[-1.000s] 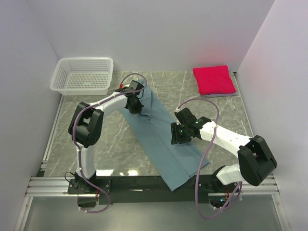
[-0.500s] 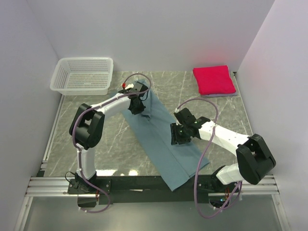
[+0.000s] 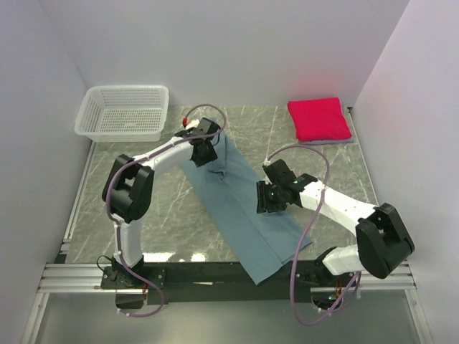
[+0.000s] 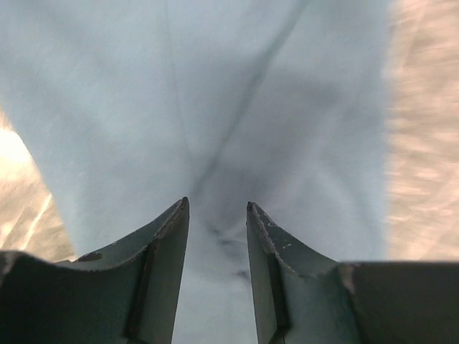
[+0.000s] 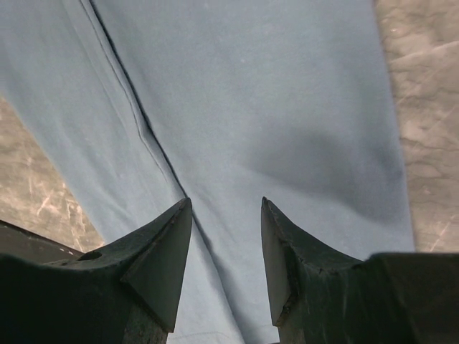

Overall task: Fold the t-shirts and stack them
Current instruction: Fold the tshirt

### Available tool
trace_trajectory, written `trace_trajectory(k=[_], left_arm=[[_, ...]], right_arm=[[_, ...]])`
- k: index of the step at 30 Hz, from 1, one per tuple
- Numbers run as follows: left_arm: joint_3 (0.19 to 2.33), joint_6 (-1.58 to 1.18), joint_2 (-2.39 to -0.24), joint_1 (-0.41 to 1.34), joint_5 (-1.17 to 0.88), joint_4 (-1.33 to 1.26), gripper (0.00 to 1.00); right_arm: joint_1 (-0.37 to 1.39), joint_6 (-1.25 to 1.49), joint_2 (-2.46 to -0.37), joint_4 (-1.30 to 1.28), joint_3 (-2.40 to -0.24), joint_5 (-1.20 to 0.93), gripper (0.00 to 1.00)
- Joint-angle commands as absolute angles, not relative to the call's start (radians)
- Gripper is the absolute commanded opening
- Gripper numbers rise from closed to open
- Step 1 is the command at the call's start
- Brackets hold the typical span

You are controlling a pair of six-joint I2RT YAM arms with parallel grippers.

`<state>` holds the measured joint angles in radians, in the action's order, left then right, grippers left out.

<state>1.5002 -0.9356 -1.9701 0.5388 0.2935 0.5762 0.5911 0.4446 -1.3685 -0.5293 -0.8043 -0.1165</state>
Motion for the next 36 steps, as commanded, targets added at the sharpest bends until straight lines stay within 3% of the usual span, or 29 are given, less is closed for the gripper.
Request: trace_trajectory(k=[1,8,12,24,31,36], left_arm=[[1.525,-0.853,-1.868,0.494,0.179,0.363,0.43],[1.558,-0.741,-2.018,0.437,-0.085,0.073,0.32],[1.618,-0.713,-2.124,0.426,-0.138,-0.032,0.27],[1.795,-0.746,-2.417,0.388,-0.233,-0.117,0.26],[1.744,-0.742,-2.268,0.388,-0.247,-0.117,0.35],[1.688,-0.747,-2.096,0.397,-0.057,0.056,0.42]], right_arm=[[0.569,0.445,-1.302,-0.493,-0.781,-0.106,0.5],[0.549,0.448,-1.246,-0.437,-0.749,-0.185,0.5],[0.549,0.449,-1.236,-0.419,-0.735,-0.216,0.5],[0.549,0.453,-1.232,-0.387,-0.687,-0.262,0.5],[0.563,0.413,-1.2,-0.408,-0.695,-0.276,0.49],[0.618,0.368,-1.193,-0.425,-0.726,-0.252,0.49]])
